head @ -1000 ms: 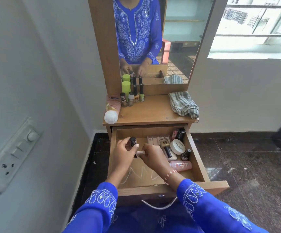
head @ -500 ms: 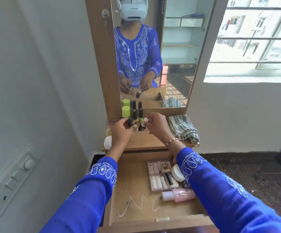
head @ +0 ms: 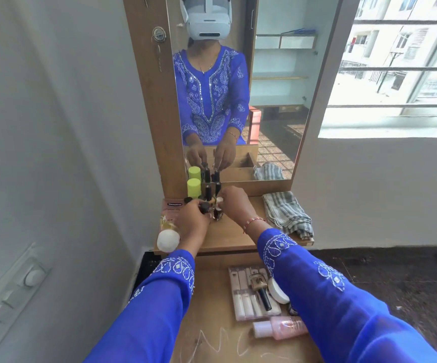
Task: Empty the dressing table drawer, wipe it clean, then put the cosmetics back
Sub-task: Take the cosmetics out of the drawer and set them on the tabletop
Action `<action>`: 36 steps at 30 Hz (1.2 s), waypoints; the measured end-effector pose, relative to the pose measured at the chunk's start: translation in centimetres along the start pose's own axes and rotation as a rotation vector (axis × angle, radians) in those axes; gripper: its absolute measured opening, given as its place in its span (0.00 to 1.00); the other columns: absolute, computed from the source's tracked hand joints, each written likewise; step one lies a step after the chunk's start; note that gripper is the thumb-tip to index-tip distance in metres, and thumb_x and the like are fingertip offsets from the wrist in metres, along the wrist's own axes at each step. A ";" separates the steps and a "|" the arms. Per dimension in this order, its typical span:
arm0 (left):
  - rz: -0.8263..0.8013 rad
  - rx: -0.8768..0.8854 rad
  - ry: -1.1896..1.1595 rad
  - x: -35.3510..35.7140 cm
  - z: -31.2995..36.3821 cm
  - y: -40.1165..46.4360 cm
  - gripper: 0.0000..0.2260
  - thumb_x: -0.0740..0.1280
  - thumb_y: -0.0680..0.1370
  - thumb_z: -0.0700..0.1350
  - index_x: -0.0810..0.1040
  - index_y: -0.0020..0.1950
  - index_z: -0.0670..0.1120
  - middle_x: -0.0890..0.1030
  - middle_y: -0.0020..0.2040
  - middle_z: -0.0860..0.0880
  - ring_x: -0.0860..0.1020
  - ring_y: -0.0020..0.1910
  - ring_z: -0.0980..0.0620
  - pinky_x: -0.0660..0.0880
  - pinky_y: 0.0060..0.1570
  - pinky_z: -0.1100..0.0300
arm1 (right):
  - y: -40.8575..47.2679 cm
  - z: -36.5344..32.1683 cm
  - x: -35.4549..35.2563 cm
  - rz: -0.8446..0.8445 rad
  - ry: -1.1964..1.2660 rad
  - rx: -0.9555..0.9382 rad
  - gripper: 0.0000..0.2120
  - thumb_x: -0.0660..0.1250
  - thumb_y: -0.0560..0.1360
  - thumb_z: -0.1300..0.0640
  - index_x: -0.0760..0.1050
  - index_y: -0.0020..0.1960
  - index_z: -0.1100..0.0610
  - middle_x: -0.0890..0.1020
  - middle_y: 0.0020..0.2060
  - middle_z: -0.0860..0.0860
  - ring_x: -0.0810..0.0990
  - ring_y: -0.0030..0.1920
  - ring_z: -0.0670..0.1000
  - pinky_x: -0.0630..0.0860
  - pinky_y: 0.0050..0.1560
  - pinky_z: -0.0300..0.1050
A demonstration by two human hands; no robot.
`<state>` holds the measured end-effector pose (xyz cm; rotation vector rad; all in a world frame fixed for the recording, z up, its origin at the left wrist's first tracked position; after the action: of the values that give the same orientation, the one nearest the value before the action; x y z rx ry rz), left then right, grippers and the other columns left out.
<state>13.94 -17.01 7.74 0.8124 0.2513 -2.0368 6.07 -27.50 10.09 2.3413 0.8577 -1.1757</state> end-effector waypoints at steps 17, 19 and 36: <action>0.027 -0.031 -0.017 1.2 -0.4 0.2 0.15 0.61 0.77 0.38 0.76 0.62 0.44 0.79 0.56 0.42 0.76 0.56 0.43 0.71 0.52 0.55 | 1.0 0.7 0.9 0.042 0.115 0.016 0.11 0.59 0.74 0.67 0.77 0.53 0.61 0.81 0.51 0.59 0.78 0.51 0.58 0.69 0.44 0.41; 0.035 -0.031 -0.016 1.0 -0.5 0.2 0.16 0.61 0.77 0.38 0.75 0.64 0.45 0.79 0.57 0.42 0.76 0.57 0.43 0.70 0.54 0.55 | 0.9 0.8 1.0 0.049 0.109 0.016 0.11 0.59 0.74 0.67 0.76 0.54 0.62 0.81 0.51 0.60 0.78 0.52 0.58 0.70 0.45 0.42; -0.006 -0.145 -0.564 0.2 -3.9 -9.7 0.15 0.64 0.76 0.37 0.75 0.62 0.44 0.79 0.48 0.52 0.80 0.45 0.51 0.78 0.53 0.52 | -13.1 6.0 -2.5 0.402 0.301 0.035 0.05 0.65 0.74 0.62 0.79 0.45 0.62 0.78 0.33 0.50 0.72 0.30 0.40 0.70 0.33 0.27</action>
<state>7.75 -9.72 3.41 0.1294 0.0782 -2.1328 -7.34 -22.15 7.86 2.5988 0.4203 -0.6912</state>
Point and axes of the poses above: each hand's wrist, its own y-axis towards the middle knuckle, its own x-axis out of the palm, z = x × y, the point moved 10 cm from there along y, towards the middle knuckle
